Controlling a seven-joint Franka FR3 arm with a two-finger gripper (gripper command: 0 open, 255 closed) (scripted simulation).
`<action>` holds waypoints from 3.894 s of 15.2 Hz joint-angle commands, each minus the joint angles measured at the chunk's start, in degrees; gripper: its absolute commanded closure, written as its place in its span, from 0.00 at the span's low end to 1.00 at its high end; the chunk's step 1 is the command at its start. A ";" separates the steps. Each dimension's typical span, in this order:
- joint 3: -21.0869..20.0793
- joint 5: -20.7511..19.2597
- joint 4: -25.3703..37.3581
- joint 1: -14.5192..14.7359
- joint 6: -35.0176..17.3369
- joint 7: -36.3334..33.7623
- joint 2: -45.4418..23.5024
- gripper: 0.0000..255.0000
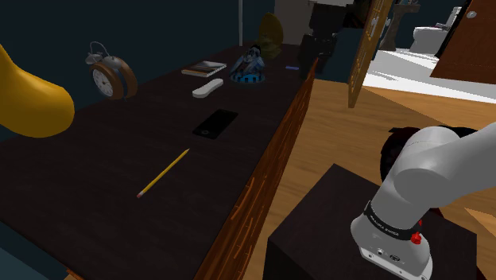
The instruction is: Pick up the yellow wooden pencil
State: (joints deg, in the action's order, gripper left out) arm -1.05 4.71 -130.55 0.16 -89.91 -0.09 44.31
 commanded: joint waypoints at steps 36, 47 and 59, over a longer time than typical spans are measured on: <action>-42.32 -8.43 30.25 -8.10 -19.79 -105.18 -57.94 0.00; -42.00 -9.30 28.00 -7.86 -22.90 -105.50 -59.10 1.00; -42.45 -8.13 31.71 -8.15 -18.03 -105.10 -57.55 1.00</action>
State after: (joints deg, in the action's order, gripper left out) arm -43.46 -3.39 -99.64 -8.10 -108.72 -105.08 -13.17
